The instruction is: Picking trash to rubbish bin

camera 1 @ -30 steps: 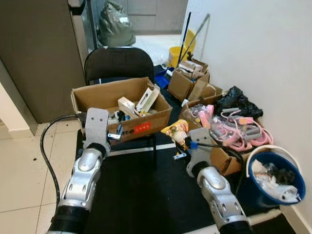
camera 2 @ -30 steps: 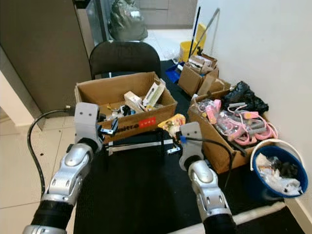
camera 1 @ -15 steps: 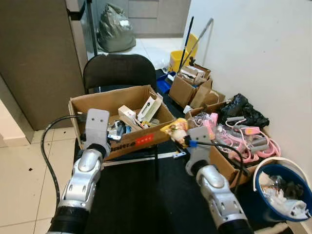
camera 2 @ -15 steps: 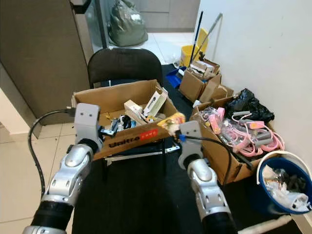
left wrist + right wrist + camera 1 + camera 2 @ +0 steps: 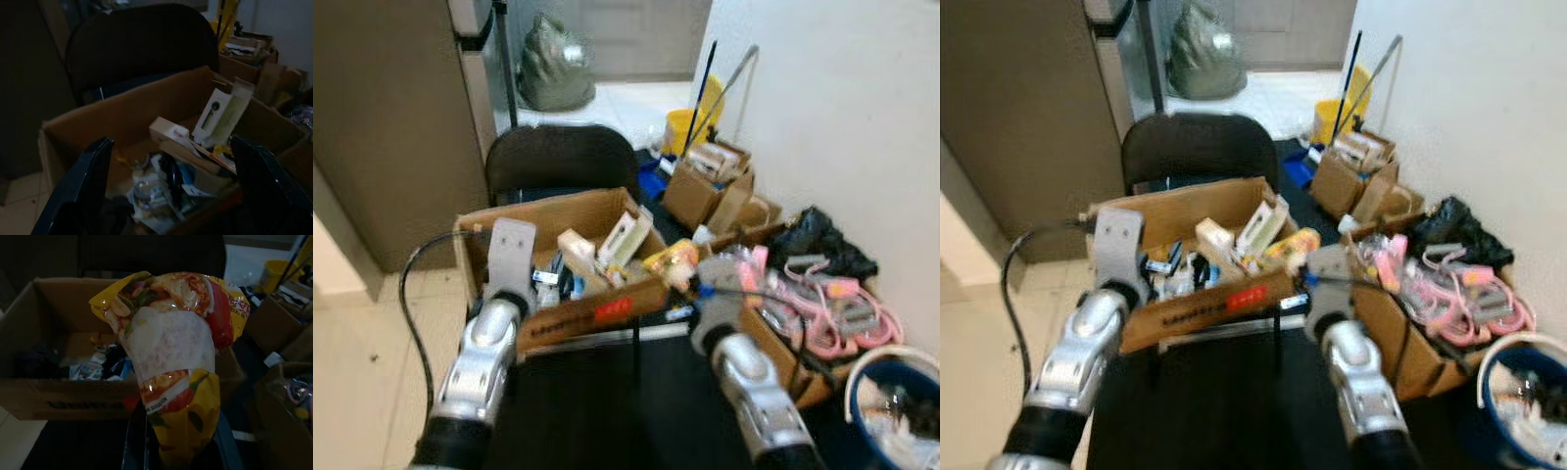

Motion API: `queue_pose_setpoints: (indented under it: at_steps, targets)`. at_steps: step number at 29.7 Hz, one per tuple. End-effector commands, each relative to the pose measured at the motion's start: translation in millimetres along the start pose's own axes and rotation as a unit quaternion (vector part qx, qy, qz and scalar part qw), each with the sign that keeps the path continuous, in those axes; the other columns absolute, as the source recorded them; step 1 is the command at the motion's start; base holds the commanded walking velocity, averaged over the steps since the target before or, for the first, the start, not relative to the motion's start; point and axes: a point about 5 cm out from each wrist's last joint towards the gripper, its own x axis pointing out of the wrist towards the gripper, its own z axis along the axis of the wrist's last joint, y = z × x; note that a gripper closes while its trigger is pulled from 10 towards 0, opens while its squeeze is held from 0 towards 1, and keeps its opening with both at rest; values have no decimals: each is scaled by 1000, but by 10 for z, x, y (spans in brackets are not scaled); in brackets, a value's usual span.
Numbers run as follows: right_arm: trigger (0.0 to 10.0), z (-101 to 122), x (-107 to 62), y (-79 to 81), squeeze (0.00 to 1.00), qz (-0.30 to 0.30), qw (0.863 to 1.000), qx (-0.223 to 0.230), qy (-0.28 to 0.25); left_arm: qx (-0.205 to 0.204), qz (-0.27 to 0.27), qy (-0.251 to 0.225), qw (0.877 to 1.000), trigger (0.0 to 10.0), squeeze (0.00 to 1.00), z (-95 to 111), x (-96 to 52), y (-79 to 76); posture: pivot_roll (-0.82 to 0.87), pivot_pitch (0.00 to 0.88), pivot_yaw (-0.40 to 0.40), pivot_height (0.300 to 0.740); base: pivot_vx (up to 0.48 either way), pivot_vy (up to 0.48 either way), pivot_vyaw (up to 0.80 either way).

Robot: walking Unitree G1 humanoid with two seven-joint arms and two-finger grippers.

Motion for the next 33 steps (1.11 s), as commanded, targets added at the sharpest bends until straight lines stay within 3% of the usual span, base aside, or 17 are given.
queue_pose_setpoints:
  at_steps: [1, 4, 14, 33]
  targets:
    - [10000, -48, -22, -62, 0, -11, 1000, -4, 6, 2, -2, 7, 1000, 10000, 0, -41, -24, -11, -68, 74, -27, 740, 360, 0, 0]
    - [10000, 32, -15, -88, 0, -29, 999, 7, -16, 2, -8, 12, 1000, 10000, 0, -64, -54, -26, -69, 71, -20, 740, 360, 0, 0]
    - [10000, 17, -18, -147, 0, -44, 999, 15, -16, 7, -17, 4, 1000, 10000, 0, -22, -22, -53, -68, 52, -19, 740, 362, 0, 0]
    - [10000, 2, -13, -100, 0, -38, 999, 14, -14, 9, -19, 8, 1000, 10000, 0, -38, -52, -40, -61, 56, -18, 740, 356, 0, 0]
